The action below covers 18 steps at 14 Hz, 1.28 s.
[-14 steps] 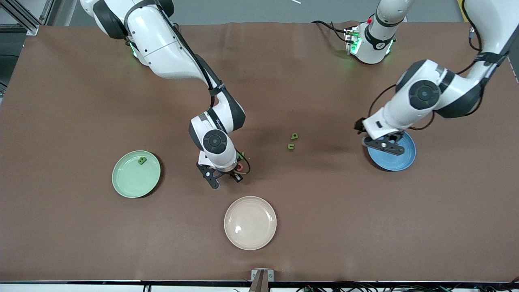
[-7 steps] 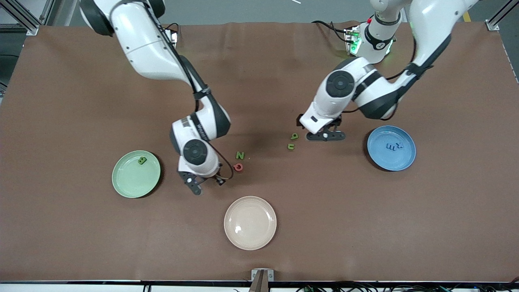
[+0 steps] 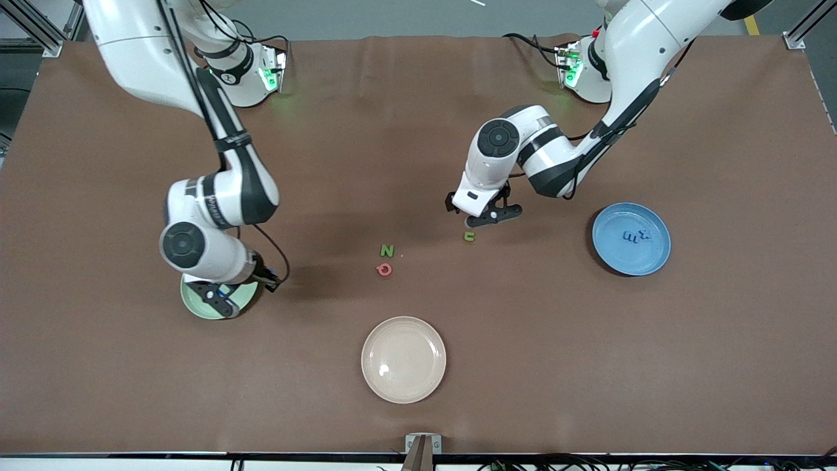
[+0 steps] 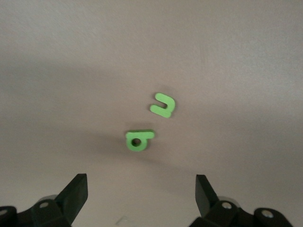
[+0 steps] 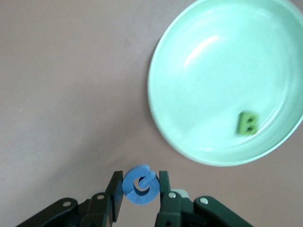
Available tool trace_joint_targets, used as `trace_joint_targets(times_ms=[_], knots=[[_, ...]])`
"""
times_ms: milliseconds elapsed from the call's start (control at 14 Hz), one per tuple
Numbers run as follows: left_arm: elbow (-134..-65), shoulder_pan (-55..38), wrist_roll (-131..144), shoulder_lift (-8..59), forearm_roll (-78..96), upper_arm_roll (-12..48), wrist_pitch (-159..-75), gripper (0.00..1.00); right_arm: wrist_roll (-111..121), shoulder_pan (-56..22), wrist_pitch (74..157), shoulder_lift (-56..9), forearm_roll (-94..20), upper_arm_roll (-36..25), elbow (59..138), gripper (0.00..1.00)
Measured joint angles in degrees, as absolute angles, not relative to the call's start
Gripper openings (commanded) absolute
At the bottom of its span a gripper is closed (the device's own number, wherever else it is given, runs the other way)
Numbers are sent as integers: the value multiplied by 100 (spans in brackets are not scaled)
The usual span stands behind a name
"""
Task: Sort upper and lower case letters into plates
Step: 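Drop the G into the green plate while the left gripper grasps green b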
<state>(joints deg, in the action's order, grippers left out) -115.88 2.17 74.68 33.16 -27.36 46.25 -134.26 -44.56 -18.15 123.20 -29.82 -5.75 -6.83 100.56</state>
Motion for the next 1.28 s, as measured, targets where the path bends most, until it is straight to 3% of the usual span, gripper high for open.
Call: trace_joint_targets(times_ms=[285, 713, 1283], knots=[[-11593, -352, 7688, 3395, -2873, 3974, -13844, 100, -3700, -1324, 12525, -2894, -575, -680, 10334, 0], [-11615, -534, 8211, 3669, -3664, 3636, -14311, 99, -3591, -1264, 13851, -2899, -575, -630, 11316, 1], [-11665, -533, 8241, 3807, -3716, 3635, -14343, 58, -3589, -1261, 14025, -2900, -575, -630, 11471, 8]])
